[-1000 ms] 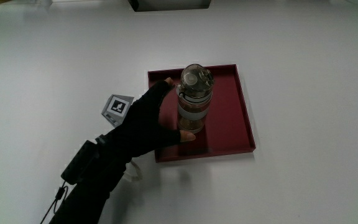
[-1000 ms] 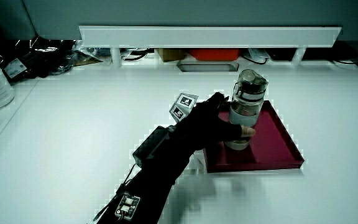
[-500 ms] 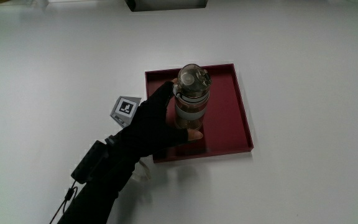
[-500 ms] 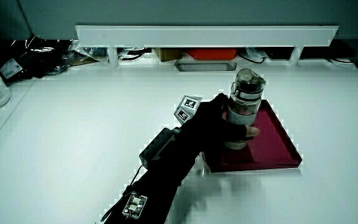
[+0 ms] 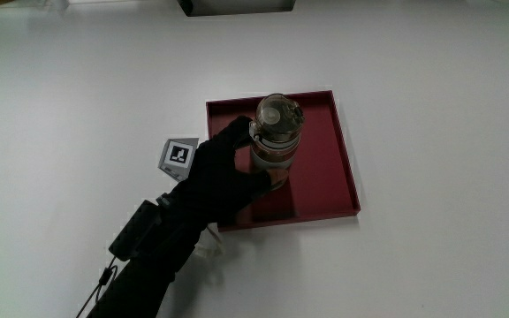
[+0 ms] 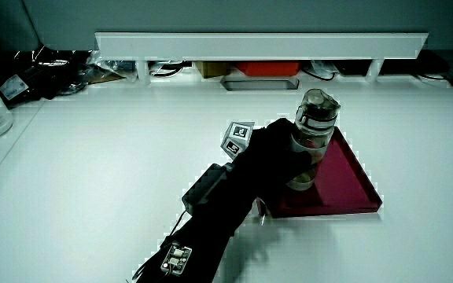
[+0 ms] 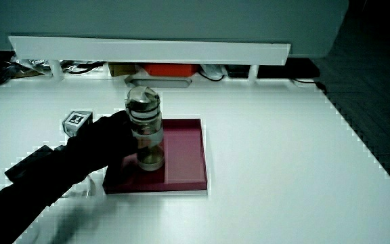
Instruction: Pick bottle
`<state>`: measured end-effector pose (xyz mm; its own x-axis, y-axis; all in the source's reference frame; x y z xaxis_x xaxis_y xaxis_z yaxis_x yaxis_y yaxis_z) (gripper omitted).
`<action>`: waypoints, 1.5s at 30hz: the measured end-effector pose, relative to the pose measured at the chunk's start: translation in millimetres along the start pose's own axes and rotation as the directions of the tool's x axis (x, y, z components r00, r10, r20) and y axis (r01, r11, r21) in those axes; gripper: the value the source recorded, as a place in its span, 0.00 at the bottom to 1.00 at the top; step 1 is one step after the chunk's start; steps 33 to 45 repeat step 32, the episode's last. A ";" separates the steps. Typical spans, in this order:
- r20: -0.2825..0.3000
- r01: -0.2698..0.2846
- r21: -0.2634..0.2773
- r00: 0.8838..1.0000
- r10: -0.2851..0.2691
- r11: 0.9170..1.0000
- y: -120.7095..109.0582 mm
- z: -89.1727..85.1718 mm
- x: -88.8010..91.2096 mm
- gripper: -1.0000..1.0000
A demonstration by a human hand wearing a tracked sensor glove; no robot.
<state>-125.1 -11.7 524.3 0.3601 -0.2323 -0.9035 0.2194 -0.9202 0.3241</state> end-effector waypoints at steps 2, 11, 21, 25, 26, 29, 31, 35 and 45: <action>-0.028 0.021 0.016 0.999 -0.020 1.000 0.8 0.9 -1.8 0.78; -0.037 0.034 0.052 0.999 -0.032 0.998 -3.3 0.3 1.3 1.00; 0.004 0.083 0.049 0.996 -0.084 0.995 -11.6 9.3 16.3 1.00; -0.037 0.133 0.034 0.991 -0.132 0.991 -22.6 18.1 34.0 1.00; -0.029 0.131 0.024 0.991 -0.131 0.991 -25.8 19.5 38.8 1.00; -0.128 0.156 0.009 0.980 -0.154 0.988 -35.9 24.8 44.4 1.00; -0.194 0.065 -0.011 0.979 -0.066 0.998 -46.6 27.5 51.0 1.00; -0.219 0.042 -0.019 0.975 -0.045 0.999 -52.0 28.6 54.2 1.00; -0.219 0.042 -0.019 0.975 -0.045 0.999 -52.0 28.6 54.2 1.00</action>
